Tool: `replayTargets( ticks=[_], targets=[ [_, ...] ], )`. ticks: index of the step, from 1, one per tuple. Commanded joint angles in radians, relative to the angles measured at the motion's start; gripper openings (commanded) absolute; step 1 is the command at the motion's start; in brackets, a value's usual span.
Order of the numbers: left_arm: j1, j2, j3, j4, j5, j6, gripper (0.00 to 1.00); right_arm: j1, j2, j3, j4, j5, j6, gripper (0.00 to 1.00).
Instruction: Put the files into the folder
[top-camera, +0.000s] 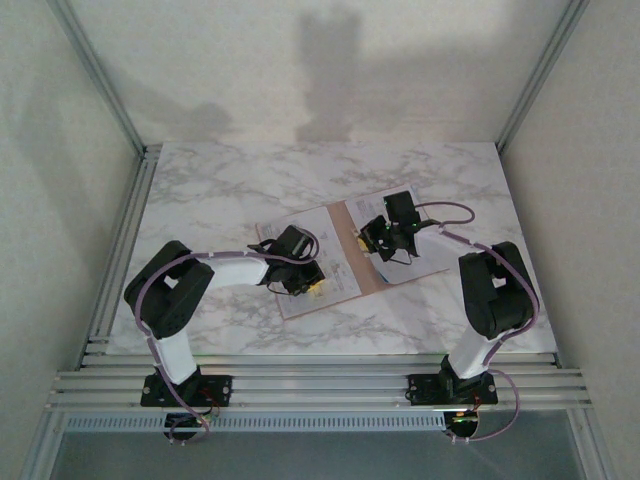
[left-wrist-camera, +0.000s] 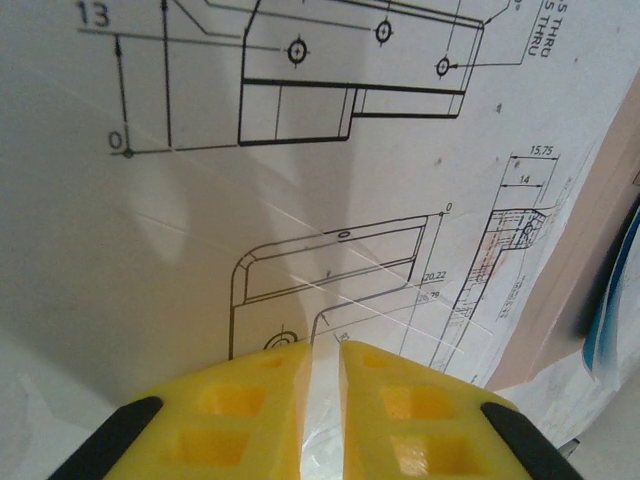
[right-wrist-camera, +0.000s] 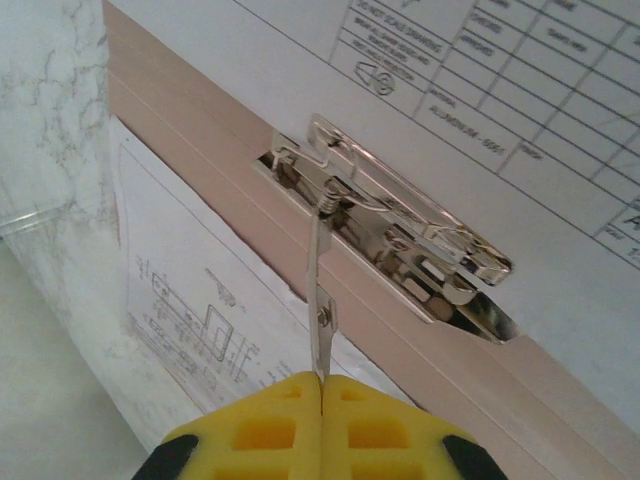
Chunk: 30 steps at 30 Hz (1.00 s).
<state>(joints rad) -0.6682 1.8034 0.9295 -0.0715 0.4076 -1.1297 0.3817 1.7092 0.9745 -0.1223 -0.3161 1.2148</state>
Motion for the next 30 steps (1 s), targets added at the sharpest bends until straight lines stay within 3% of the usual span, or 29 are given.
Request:
replayTargets(
  ticks=[1, 10, 24, 30],
  targets=[
    [-0.011, 0.034, -0.027, -0.103, -0.021, -0.016, 0.16, -0.018, 0.0, -0.053, -0.032, 0.04, -0.039, 0.0],
    [-0.003, 0.034, -0.037, -0.106, -0.025, -0.024, 0.16, -0.043, 0.026, -0.159, 0.004, 0.06, -0.072, 0.0],
    [0.006, 0.036, -0.039, -0.115, -0.029, -0.024, 0.16, -0.043, 0.099, -0.083, -0.349, 0.202, -0.09, 0.0],
    [0.009, 0.035, -0.049, -0.117, -0.03, -0.027, 0.17, -0.041, 0.139, -0.056, -0.419, 0.213, -0.08, 0.0]
  ],
)
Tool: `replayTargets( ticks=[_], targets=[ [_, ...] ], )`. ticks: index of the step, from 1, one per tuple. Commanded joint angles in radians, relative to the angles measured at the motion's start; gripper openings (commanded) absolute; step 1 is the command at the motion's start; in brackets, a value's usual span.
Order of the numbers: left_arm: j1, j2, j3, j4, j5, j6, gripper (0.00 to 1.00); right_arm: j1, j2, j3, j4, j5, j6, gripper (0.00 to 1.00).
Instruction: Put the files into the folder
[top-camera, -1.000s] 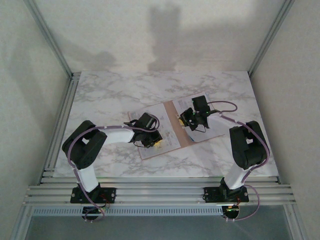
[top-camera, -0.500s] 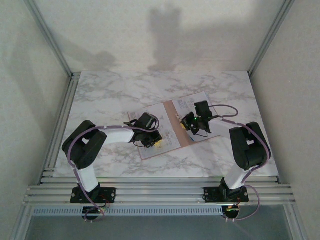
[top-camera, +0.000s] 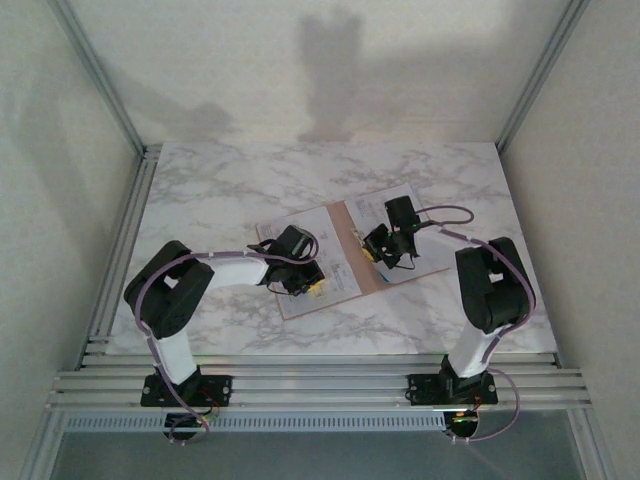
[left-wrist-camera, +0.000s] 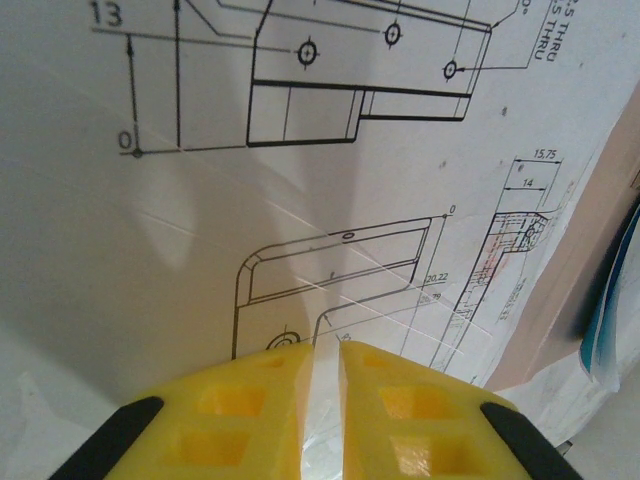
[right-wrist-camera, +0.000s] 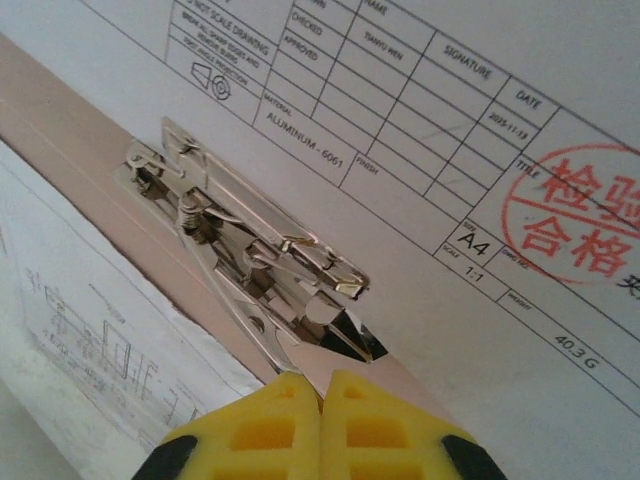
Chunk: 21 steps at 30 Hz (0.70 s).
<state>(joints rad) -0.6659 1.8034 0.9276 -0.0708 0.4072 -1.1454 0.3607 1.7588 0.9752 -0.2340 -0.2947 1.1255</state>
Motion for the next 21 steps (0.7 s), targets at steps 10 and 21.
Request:
replayTargets(
  ticks=[10, 21],
  targets=[
    [0.027, 0.018, -0.096, -0.133, -0.043, -0.02, 0.17, -0.02, 0.141, -0.088, -0.282, 0.189, 0.06, 0.0],
    [0.06, 0.003, -0.163, -0.122, -0.051, -0.017, 0.17, -0.021, 0.187, -0.027, -0.371, 0.243, 0.091, 0.0]
  ],
)
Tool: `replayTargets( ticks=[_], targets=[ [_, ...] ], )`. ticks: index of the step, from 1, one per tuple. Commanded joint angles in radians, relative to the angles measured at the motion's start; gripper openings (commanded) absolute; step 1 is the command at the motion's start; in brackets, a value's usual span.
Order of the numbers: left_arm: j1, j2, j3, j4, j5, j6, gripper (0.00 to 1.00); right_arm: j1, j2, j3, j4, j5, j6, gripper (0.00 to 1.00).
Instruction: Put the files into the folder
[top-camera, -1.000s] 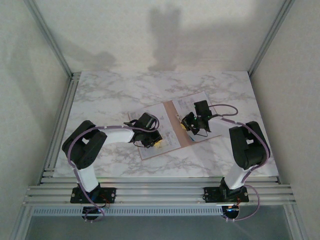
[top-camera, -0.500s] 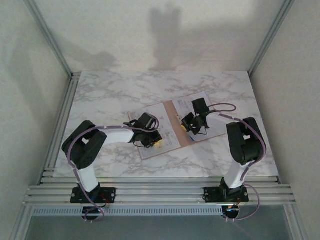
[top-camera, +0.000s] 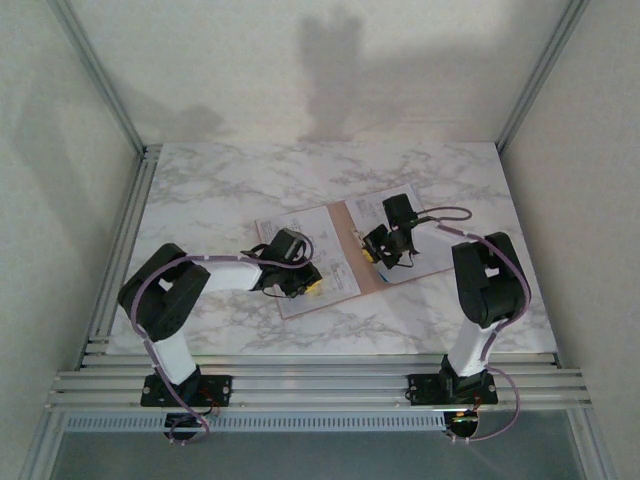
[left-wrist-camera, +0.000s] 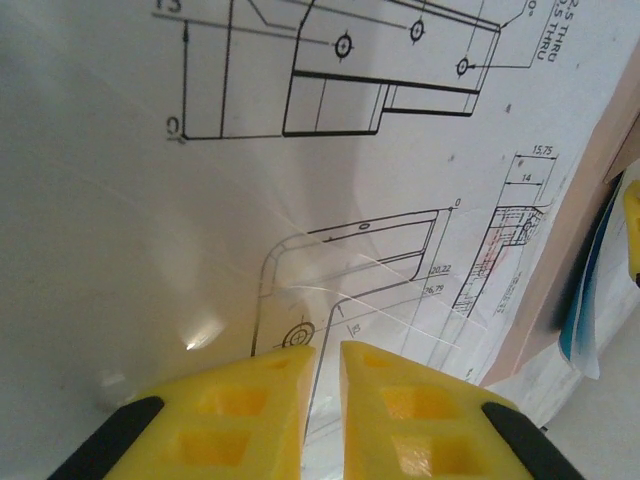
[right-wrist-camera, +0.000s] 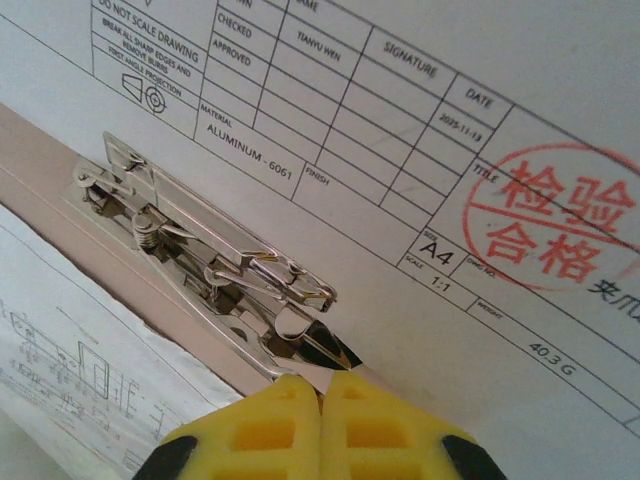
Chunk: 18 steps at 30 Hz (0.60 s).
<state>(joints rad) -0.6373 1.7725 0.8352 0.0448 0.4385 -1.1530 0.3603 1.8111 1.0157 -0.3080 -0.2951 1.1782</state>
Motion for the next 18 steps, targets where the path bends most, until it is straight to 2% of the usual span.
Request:
replayTargets(
  ticks=[1, 18],
  targets=[
    [0.032, 0.034, -0.069, -0.238, -0.082, -0.007, 0.17, -0.021, 0.14, -0.063, -0.308, 0.25, 0.042, 0.0],
    [0.026, 0.017, -0.009, -0.245, -0.074, 0.018, 0.19, 0.005, 0.256, 0.044, -0.448, 0.313, 0.038, 0.0]
  ],
)
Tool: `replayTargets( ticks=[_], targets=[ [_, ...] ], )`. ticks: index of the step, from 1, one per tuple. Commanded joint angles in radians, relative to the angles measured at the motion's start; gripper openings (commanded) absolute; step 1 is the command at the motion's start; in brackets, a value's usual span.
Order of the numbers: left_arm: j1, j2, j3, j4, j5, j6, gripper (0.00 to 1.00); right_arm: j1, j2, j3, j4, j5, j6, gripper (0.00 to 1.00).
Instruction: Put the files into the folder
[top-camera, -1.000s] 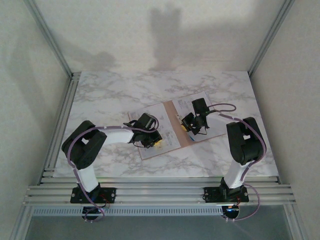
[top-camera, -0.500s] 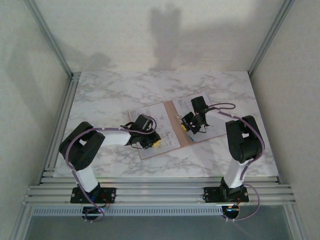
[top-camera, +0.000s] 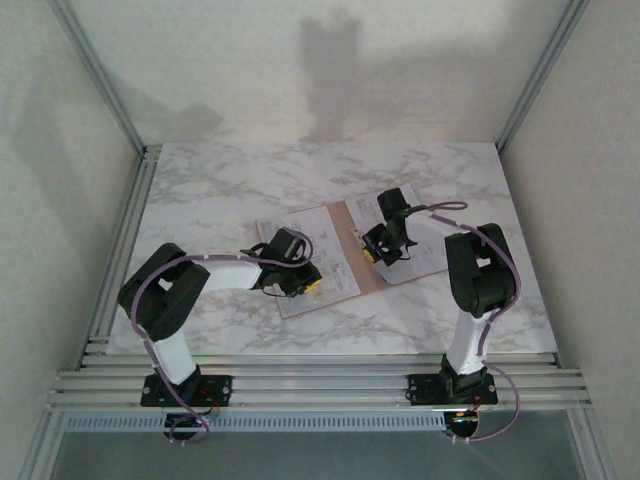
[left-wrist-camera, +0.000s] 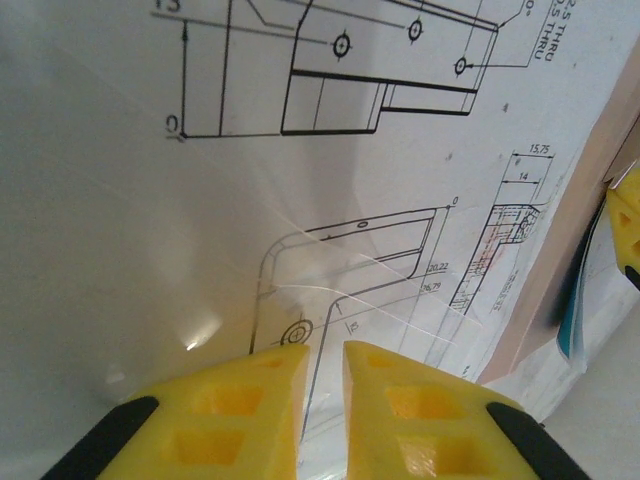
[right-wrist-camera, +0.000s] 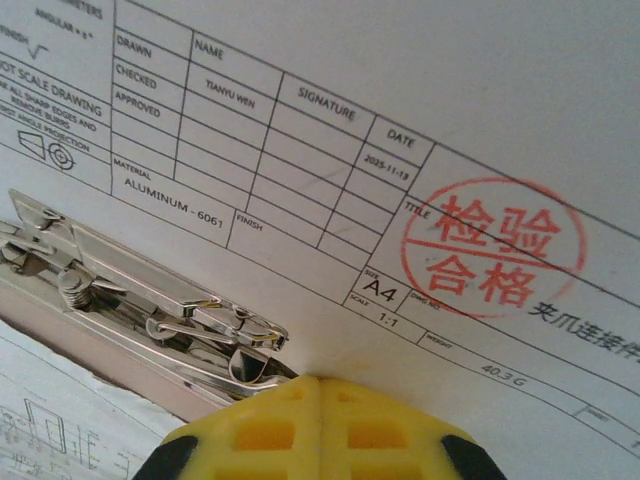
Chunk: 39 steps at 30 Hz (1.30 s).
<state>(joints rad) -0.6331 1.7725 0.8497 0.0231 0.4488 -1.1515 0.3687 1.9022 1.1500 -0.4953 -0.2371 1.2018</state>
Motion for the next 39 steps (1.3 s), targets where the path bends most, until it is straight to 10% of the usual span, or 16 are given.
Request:
replayTargets(
  ticks=[1, 10, 18, 30, 39],
  targets=[
    [0.02, 0.013, -0.011, -0.223, -0.084, 0.023, 0.2, 0.002, 0.167, -0.082, -0.261, 0.245, 0.012, 0.0],
    [0.014, 0.014, 0.058, -0.252, -0.089, 0.051, 0.25, 0.089, 0.011, 0.069, -0.256, 0.21, -0.061, 0.0],
    [0.018, 0.013, 0.063, -0.287, -0.117, 0.077, 0.25, 0.1, -0.189, 0.24, -0.202, 0.172, -0.135, 0.37],
    [0.143, -0.023, 0.089, -0.382, -0.167, 0.192, 0.29, 0.103, -0.321, -0.049, 0.051, -0.075, -0.235, 0.42],
    [0.123, -0.126, 0.18, -0.397, -0.155, 0.163, 0.64, 0.135, -0.302, -0.206, 0.131, -0.171, -0.304, 0.39]
  ],
)
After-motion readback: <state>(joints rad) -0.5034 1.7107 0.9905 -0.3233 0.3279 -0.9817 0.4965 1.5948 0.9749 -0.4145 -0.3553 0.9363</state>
